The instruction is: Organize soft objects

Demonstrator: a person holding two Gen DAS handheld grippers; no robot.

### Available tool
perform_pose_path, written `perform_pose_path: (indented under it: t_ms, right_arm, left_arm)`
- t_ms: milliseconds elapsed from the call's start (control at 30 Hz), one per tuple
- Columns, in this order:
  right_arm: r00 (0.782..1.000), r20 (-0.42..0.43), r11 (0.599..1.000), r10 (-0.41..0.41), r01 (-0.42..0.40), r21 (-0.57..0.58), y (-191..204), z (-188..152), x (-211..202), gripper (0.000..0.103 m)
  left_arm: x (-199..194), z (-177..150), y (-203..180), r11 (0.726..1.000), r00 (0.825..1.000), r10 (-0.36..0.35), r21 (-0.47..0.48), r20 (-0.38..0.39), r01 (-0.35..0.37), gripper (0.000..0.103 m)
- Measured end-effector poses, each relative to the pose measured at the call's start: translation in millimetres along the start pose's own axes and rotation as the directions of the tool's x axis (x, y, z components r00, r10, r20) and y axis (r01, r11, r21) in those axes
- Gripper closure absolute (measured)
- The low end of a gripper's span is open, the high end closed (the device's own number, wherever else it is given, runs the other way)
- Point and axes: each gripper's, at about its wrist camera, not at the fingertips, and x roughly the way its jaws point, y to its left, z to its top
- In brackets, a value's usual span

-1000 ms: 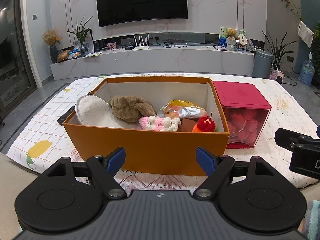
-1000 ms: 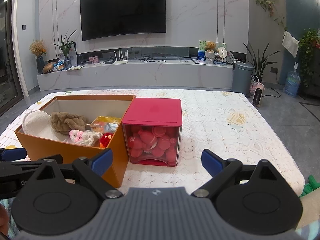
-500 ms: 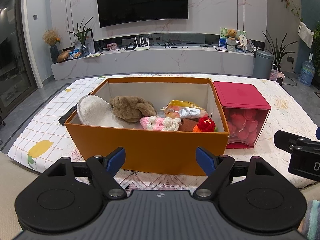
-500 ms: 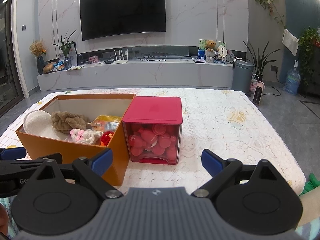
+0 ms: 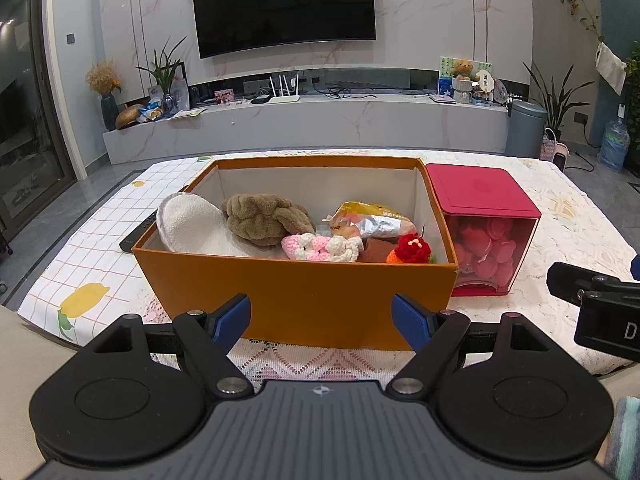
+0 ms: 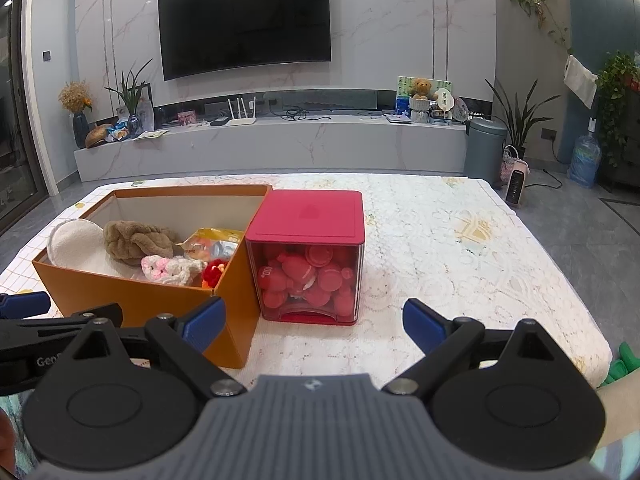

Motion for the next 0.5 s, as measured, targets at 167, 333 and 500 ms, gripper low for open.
perform_pose_path:
  t_ms: [167, 333, 500]
  right_arm:
    - [1.000, -0.005, 1.000, -0.001, 0.001, 0.007, -1.2, -0.3, 0.2, 0.009]
    - [1.000, -0.010, 1.000, 0.001, -0.001, 0.005, -0.7, -0.7, -0.1, 0.009]
    - [1.000, -0.010, 1.000, 0.001, -0.001, 0.005, -0.4, -0.8, -0.1, 0.009]
  left_arm:
    - [0.2, -0.1, 0.0, 1.000, 1.000, 0.000, 0.000, 0.000, 0.000, 0.009]
    - [-0.4, -0.4, -0.4, 1.000, 1.000, 0.001, 0.001, 0.000, -0.001, 0.009]
    - [0.1, 0.0, 0.1, 1.000, 1.000, 0.000, 0.001, 0.002, 0.000, 0.009]
